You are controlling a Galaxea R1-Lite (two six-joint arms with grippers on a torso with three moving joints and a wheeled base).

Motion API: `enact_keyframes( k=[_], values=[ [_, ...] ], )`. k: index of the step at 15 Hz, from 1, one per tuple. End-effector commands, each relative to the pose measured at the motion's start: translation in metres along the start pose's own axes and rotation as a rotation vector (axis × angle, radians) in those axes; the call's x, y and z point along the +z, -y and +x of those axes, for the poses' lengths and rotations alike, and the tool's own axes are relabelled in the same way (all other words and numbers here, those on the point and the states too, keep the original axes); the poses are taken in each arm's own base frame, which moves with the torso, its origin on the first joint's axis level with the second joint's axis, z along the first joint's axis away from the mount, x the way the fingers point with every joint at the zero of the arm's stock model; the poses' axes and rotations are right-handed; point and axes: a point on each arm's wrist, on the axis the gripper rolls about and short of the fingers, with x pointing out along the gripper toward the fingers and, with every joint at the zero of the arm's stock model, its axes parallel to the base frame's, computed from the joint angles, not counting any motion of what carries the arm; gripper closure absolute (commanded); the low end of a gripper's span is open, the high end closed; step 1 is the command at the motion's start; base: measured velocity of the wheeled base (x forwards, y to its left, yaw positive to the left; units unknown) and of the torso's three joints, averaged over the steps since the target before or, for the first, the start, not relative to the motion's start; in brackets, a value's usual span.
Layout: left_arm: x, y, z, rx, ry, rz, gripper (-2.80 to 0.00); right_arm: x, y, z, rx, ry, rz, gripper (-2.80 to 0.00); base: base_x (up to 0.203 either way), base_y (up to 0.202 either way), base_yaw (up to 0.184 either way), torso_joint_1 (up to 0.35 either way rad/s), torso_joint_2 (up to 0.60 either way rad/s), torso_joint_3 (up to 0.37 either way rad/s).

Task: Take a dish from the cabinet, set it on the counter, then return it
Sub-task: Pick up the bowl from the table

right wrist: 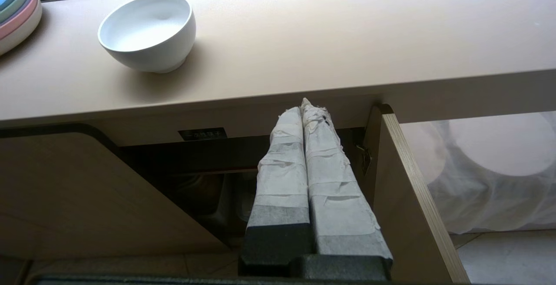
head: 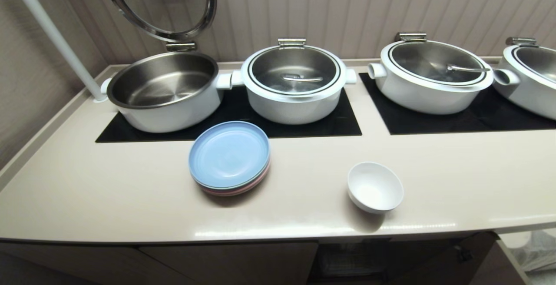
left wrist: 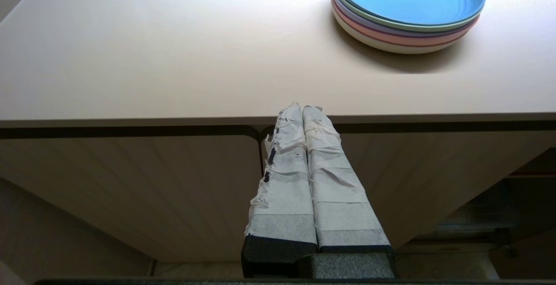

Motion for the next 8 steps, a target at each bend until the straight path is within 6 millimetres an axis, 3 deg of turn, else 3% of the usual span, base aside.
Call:
enact_keyframes(
  k=[1, 8],
  values=[
    [-0.0001, 0.0000, 0.0000, -0.001, 0.000, -0.001, 0.00, 0.0004, 0.0000, 0.0001, 0.000, -0.001, 0.000, 0.00, 0.000, 0.000, 0.000, 0.000, 0.00, 0.000],
    [0.0000, 0.0000, 0.0000, -0.001, 0.000, -0.001, 0.00, -0.0001, 0.0000, 0.0002, 0.000, -0.003, 0.000, 0.00, 0.000, 0.000, 0.000, 0.000, 0.00, 0.000]
  ],
)
